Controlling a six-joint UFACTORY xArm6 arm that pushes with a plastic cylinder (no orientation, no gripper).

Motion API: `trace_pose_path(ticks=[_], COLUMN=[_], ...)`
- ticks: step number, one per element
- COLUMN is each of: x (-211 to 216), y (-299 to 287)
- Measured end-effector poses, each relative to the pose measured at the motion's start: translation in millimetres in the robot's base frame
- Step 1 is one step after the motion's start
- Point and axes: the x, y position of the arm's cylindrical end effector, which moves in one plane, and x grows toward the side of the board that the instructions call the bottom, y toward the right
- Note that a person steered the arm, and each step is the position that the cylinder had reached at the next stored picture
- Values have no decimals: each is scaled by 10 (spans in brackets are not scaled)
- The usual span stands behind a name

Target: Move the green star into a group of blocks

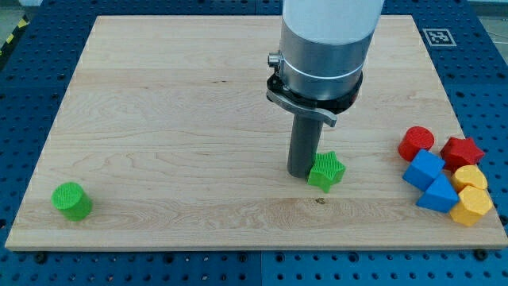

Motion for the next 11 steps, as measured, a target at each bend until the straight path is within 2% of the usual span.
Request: trace_pose_path(ticks=[1, 4, 5, 6, 7, 11], x=[-269, -88, -88, -61, 214, 405], y=[46, 416, 353, 23, 96, 836])
